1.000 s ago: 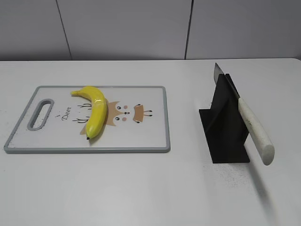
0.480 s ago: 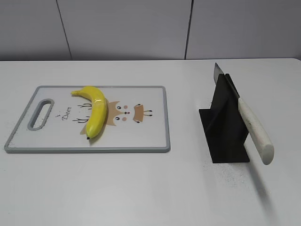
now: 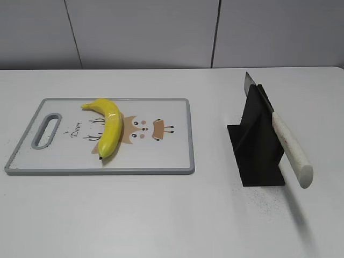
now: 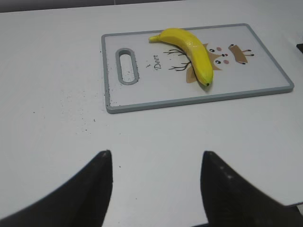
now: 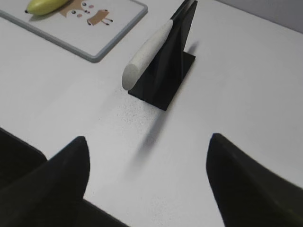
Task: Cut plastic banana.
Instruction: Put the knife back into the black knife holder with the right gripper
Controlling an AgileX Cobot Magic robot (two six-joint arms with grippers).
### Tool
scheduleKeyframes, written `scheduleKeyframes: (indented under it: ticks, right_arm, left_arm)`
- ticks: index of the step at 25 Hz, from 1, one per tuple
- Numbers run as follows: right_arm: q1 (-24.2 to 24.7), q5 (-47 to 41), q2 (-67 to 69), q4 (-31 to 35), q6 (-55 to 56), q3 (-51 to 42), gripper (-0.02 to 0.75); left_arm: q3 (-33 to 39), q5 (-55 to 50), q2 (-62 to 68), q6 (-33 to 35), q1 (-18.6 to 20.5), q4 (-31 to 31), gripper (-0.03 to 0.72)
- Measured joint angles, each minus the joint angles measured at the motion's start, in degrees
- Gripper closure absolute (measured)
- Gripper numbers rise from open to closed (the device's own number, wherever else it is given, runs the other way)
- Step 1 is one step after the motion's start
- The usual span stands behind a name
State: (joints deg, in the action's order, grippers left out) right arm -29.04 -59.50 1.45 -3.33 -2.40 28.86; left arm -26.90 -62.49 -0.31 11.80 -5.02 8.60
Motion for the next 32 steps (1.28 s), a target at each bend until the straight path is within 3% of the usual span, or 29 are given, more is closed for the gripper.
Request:
scheduleKeyframes:
  ticks: [10, 15, 24, 32]
  right_arm:
    - [0.00, -0.42, -1.80, 2.29, -2.47, 0.00, 0.255]
    - [0.51, -0.42, -1.84, 2.41, -2.52, 0.00, 0.262]
    - [15.06, -0.42, -1.84, 2.50, -2.58, 0.00, 0.265]
    - [24.93, -0.42, -1.84, 2.50, -2.68, 0.00, 0.269]
  left_arm:
    - [0.07, 0.31, 0.00, 0.00, 0.00, 0.18, 0.109]
    - [0.07, 0.31, 0.00, 0.00, 0.00, 0.18, 0.109]
    - [0.07, 0.31, 0.00, 0.00, 0.00, 0.18, 0.109]
    - [0.07, 0.31, 0.00, 0.00, 0.00, 0.18, 0.111]
